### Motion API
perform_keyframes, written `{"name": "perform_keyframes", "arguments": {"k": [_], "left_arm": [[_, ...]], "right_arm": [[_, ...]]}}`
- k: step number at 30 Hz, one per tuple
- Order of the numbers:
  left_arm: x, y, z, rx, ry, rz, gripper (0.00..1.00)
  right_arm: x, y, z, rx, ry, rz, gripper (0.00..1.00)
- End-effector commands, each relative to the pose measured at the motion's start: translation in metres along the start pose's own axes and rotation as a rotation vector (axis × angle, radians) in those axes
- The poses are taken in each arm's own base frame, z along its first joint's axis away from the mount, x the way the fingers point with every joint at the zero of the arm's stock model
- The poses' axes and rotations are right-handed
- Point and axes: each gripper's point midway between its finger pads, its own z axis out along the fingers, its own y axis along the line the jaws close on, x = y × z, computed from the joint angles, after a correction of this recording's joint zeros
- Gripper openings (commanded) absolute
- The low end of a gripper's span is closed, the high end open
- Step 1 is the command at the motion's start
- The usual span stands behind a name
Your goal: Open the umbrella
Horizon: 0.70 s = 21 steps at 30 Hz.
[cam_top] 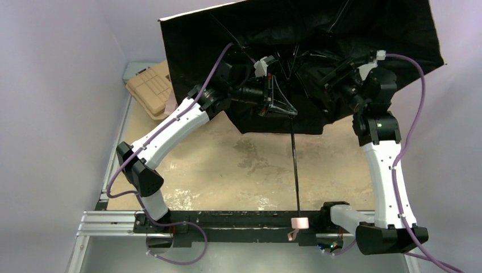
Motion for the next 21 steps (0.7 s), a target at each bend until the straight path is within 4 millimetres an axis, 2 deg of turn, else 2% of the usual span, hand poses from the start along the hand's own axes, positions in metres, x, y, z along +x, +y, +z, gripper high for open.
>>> {"name": "perform_keyframes", "arguments": {"k": [1,9,17,21], "left_arm": [[0.004,-0.041,-0.017,0.107,0.011,0.144,0.00],[-0.003,-0.043,-0.016,0.113,-0.002,0.155,0.00],[-0.007,-0.047,-0.015,0.121,-0.004,0.158,0.00],[-0.011,-0.048,-0.015,0.123,-0.011,0.158,0.00]], "right_arm": [[0.042,0.016,-0.010,-0.140,0.215,-0.036,0.52],[0.072,0.021,-0.011,-0.214,0.349,-0.018,0.52],[0.075,0.037,-0.023,-0.326,0.333,0.000,0.49],[0.064,0.054,-0.028,-0.376,0.278,-0.028,0.49]]}}
